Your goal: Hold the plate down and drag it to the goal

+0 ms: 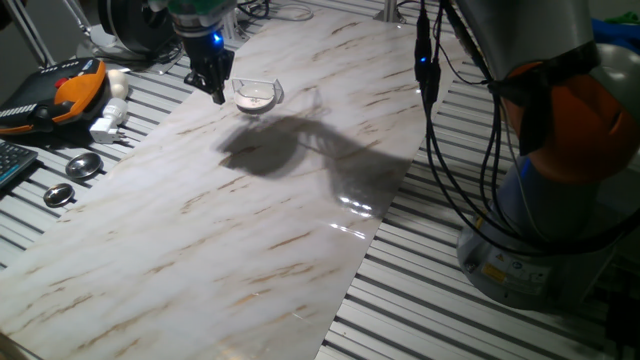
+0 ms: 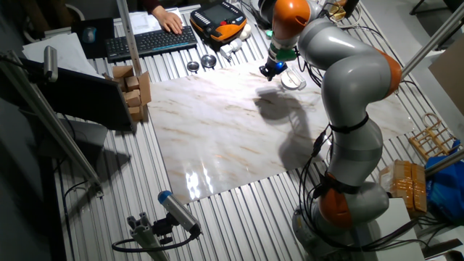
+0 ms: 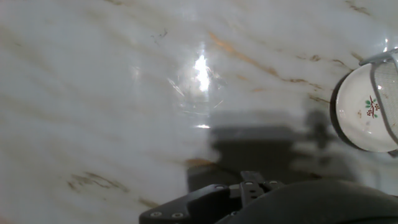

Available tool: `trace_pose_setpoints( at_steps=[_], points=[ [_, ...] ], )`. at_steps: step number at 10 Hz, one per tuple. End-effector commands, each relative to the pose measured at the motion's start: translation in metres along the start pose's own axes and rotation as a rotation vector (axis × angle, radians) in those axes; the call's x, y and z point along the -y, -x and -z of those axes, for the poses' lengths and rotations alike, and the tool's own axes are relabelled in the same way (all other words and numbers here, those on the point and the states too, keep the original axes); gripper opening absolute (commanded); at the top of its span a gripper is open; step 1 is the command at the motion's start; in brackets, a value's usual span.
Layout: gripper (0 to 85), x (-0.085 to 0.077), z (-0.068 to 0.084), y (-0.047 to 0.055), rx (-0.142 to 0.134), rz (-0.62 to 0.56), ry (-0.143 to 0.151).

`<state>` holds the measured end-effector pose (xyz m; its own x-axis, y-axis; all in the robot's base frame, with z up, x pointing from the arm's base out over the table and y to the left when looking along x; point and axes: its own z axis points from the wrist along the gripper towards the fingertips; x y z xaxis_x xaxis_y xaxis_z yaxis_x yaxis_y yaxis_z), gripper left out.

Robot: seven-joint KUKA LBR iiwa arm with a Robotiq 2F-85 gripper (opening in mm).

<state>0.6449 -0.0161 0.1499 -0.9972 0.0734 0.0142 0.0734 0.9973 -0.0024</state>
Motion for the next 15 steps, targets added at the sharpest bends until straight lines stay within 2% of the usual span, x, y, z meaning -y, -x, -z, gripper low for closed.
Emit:
trace_pose_setpoints(
  at_steps=[1, 2, 5, 9, 15],
  points=[
    [0.0, -0.0016, 0.0006, -0.0008, 0.008, 0.005, -0.009],
    [0.0, -0.0005, 0.0023, -0.0019, 0.019, 0.005, -0.017],
    [0.0, 0.0005, 0.0037, -0.0042, 0.0, 0.014, -0.006],
    [0.0, -0.0015, 0.0043, -0.006, -0.012, 0.022, 0.007],
    [0.0, -0.0039, 0.0041, -0.0084, -0.006, 0.027, 0.007]
  ],
)
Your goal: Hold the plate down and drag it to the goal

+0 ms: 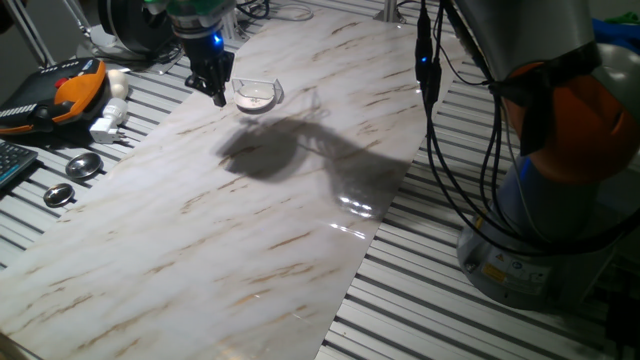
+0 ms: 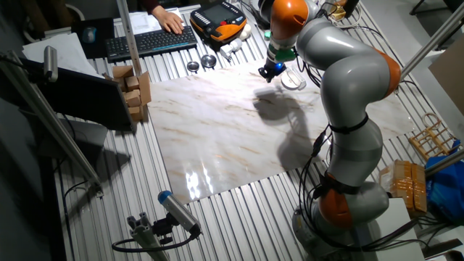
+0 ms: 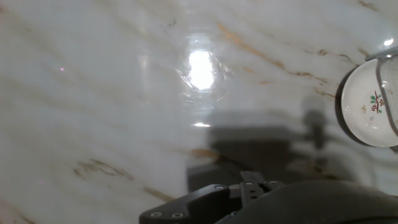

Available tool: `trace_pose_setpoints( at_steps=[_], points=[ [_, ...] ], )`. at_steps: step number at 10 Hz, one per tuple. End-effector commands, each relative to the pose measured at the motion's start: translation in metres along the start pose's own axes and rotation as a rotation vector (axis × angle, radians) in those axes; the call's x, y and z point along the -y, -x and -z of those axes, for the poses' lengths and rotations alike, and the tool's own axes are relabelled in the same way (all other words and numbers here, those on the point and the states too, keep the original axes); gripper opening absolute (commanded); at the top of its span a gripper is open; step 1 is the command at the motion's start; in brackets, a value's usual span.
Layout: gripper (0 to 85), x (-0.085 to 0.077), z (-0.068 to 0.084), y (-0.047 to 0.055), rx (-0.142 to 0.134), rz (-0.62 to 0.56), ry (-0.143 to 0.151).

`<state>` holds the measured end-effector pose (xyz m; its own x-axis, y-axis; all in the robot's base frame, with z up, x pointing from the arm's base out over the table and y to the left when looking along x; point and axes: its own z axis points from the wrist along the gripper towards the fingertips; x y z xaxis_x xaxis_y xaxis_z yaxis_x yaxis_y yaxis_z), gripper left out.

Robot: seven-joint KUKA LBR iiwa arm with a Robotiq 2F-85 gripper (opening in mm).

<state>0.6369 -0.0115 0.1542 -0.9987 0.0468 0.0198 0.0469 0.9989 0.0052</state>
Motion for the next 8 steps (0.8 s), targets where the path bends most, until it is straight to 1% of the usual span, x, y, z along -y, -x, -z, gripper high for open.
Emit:
trace_pose_setpoints(
  at_steps=[1, 6, 8],
  points=[
    [0.0, -0.0003, -0.0003, -0.0001, 0.0, 0.0, 0.0],
    [0.0, -0.003, -0.0014, -0.0012, 0.009, -0.009, 0.004],
    [0.0, -0.0035, -0.0018, -0.0014, 0.012, -0.009, 0.001]
  ],
)
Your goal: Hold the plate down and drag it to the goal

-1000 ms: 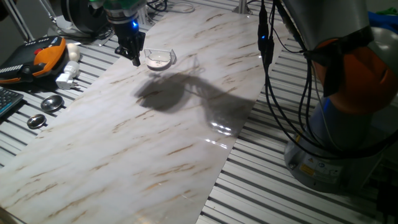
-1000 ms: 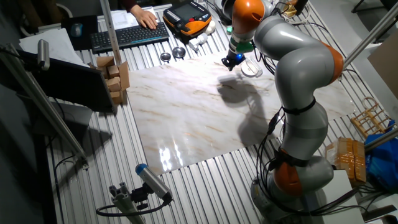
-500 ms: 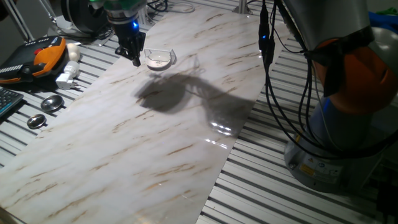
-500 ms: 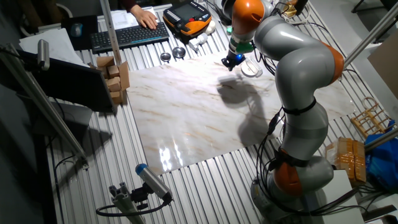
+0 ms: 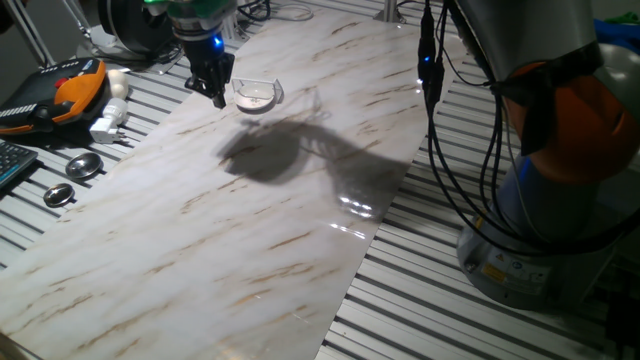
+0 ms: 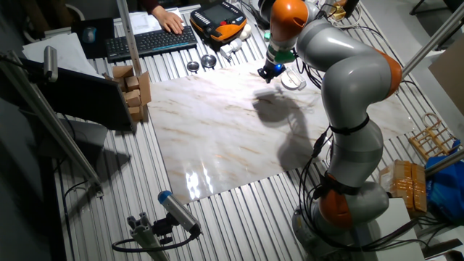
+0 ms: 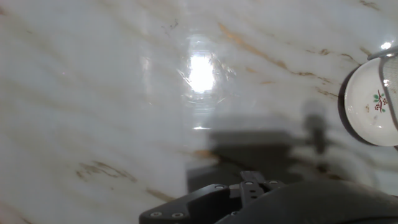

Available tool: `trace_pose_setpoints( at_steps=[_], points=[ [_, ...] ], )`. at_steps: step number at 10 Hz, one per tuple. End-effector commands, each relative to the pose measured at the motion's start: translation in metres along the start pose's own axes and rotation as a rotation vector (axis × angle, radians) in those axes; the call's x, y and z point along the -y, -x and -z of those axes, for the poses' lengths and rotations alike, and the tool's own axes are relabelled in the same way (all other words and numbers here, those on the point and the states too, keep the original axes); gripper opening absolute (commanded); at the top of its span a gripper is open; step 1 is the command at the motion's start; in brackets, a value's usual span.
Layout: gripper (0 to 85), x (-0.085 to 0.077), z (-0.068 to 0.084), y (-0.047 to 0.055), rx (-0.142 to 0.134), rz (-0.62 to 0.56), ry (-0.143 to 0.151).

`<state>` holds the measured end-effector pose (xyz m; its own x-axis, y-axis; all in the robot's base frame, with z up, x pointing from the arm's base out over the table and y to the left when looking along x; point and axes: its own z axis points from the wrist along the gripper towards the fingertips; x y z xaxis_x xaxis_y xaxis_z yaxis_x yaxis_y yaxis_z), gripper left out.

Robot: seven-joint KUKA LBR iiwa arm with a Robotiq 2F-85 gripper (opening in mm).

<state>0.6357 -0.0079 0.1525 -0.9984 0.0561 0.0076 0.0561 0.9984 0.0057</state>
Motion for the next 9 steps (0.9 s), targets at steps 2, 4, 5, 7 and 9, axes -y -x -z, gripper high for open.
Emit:
trace_pose_setpoints(
  at_steps=[2, 4, 5, 7, 9],
  points=[
    [0.0, 0.0003, 0.0, 0.0001, 0.003, 0.003, -0.001],
    [0.0, 0.0005, 0.0, 0.0004, 0.008, 0.003, -0.007],
    [0.0, 0.0006, 0.0, 0.0003, 0.006, 0.001, -0.006],
    [0.0, 0.0009, 0.0003, 0.0004, 0.005, -0.003, -0.007],
    [0.0, 0.0009, 0.0003, 0.0004, 0.004, -0.003, -0.007]
  ],
)
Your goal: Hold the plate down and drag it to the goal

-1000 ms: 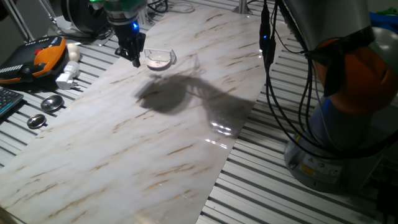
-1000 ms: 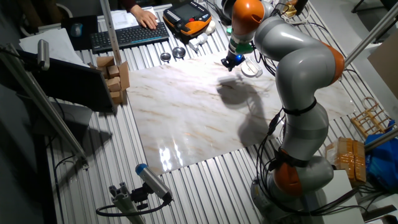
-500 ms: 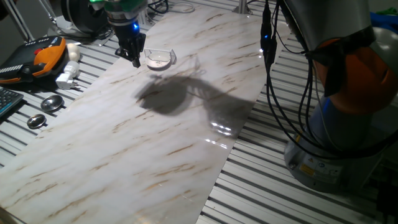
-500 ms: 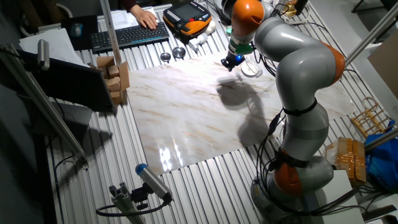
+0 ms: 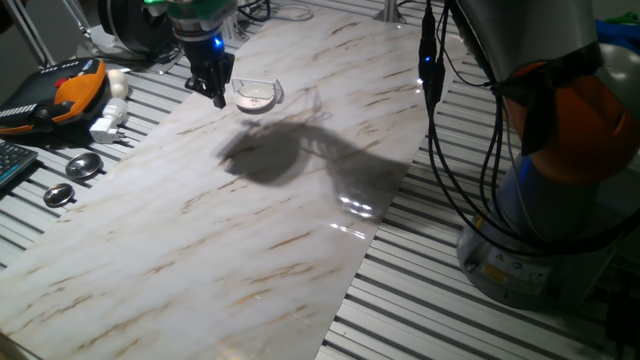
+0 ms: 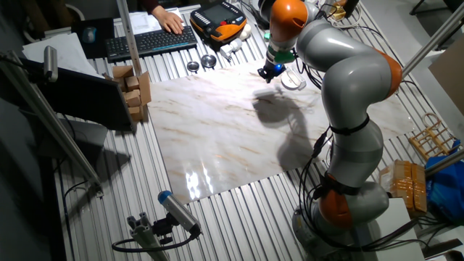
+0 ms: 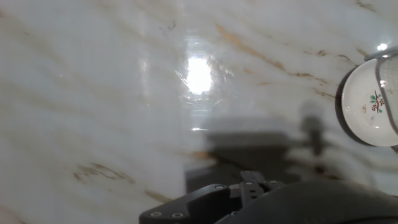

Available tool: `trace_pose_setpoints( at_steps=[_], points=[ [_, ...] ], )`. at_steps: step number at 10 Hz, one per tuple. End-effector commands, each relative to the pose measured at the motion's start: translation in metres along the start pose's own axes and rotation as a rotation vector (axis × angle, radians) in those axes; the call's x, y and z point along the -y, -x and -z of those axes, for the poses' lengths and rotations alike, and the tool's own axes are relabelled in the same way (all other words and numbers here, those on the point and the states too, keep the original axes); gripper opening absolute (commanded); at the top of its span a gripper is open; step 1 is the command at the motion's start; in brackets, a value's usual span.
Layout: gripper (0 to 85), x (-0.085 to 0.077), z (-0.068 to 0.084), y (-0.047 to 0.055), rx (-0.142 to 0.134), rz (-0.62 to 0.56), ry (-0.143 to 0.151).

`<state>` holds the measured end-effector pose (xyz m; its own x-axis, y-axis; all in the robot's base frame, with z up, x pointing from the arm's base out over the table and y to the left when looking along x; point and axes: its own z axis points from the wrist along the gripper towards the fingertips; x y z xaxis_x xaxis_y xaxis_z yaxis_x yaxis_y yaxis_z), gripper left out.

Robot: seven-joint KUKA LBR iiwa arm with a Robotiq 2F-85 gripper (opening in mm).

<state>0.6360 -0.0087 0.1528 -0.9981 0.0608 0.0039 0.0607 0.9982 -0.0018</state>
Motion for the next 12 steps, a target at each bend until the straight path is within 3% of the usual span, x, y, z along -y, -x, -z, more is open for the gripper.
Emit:
trace_pose_setpoints(
  at_steps=[1, 3, 6, 12],
  points=[
    [0.0, -0.001, -0.001, 0.0, 0.0, -0.002, 0.0],
    [0.0, -0.006, -0.004, -0.002, -0.003, -0.011, -0.005],
    [0.0, -0.014, -0.008, -0.004, 0.018, -0.023, -0.017],
    [0.0, -0.017, -0.009, -0.005, 0.02, -0.02, -0.006]
  ],
)
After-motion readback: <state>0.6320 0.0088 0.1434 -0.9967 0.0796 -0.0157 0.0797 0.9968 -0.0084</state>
